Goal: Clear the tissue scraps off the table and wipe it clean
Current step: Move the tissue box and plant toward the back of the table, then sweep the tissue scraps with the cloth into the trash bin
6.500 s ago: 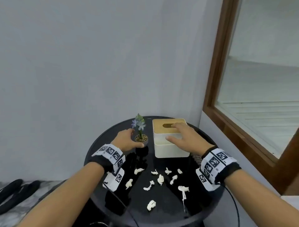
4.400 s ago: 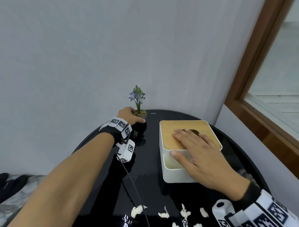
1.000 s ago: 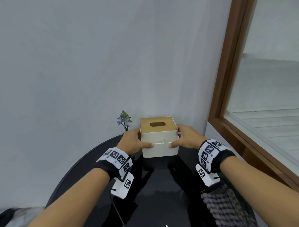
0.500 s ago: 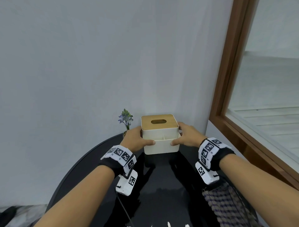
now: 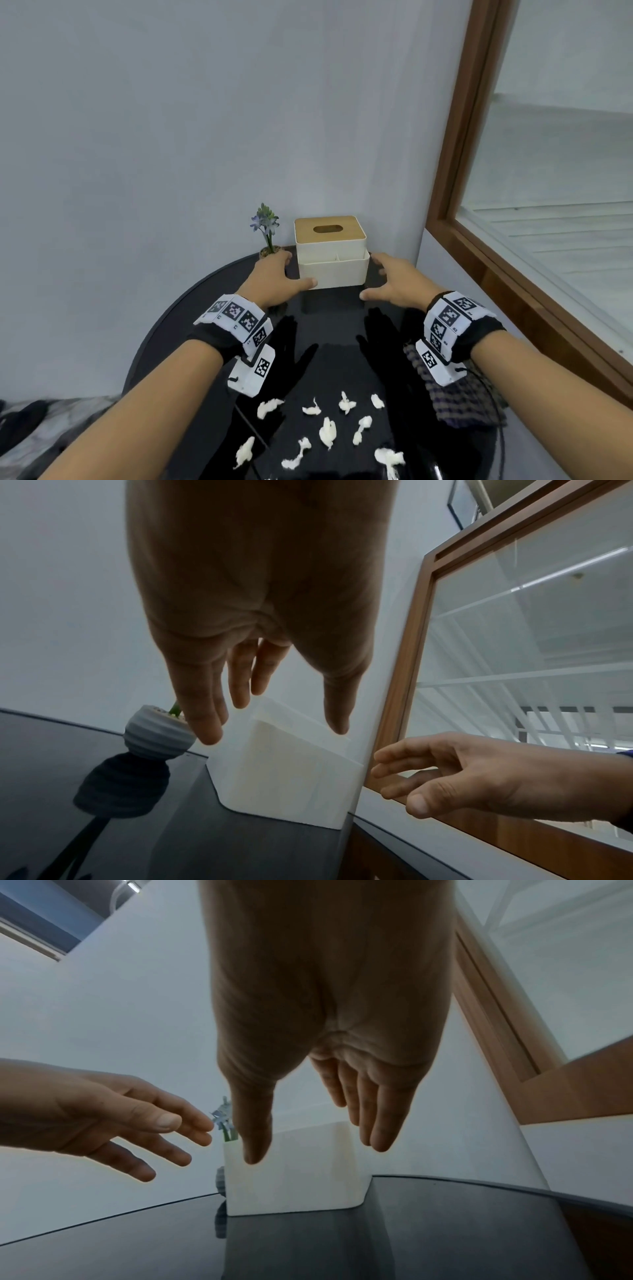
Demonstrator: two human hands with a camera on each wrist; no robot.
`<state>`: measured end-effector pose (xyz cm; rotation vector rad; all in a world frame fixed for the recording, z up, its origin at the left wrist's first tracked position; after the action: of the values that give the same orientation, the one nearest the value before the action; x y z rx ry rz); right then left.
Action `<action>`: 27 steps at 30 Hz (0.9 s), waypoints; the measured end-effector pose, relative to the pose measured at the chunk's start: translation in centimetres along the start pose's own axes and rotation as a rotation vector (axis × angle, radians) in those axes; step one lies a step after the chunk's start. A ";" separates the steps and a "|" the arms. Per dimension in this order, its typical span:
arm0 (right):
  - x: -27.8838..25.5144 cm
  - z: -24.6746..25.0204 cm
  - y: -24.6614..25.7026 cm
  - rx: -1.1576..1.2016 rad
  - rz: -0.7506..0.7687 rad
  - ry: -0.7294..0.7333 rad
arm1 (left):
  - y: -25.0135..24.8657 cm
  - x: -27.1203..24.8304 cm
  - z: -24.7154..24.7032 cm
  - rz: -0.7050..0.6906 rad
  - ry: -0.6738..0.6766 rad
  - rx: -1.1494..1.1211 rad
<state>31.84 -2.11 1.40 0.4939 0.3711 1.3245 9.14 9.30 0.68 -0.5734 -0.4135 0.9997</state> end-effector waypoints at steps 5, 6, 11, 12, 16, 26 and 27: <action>-4.8 0.1 1.3 -0.095 0.031 -0.012 | -1.2 -5.3 1.4 -0.058 0.026 0.065; -5.9 0.0 1.5 -0.110 0.038 -0.018 | -1.4 -6.6 1.8 -0.068 0.018 0.079; -11.7 -0.7 1.8 -0.140 0.058 -0.051 | -1.1 -14.2 2.6 -0.089 -0.034 0.064; -12.8 -1.0 1.6 -0.126 0.052 -0.052 | -0.7 -15.8 2.5 -0.092 -0.044 0.054; -16.8 -2.4 0.2 -0.058 0.025 -0.059 | 1.7 -21.5 1.3 -0.096 -0.055 0.030; -21.7 -4.7 -0.6 -0.128 0.088 -0.244 | 4.8 -29.0 -1.7 -0.100 -0.127 0.010; -21.5 -4.6 -1.0 -0.145 0.070 -0.275 | 5.0 -29.2 -2.1 -0.103 -0.140 0.007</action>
<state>25.71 -22.65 -3.45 0.5626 0.0303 1.3195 -7.15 -14.62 -5.98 -0.4721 -0.5585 0.9446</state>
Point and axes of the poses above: each hand's wrist, its own x-axis towards the middle knuckle, its own z-axis out of the back of the hand, y = z × x, the point moved 3 cm from there along x, towards the middle knuckle, and after that the axes turned 2 degrees about -x, right-handed, at the moved point
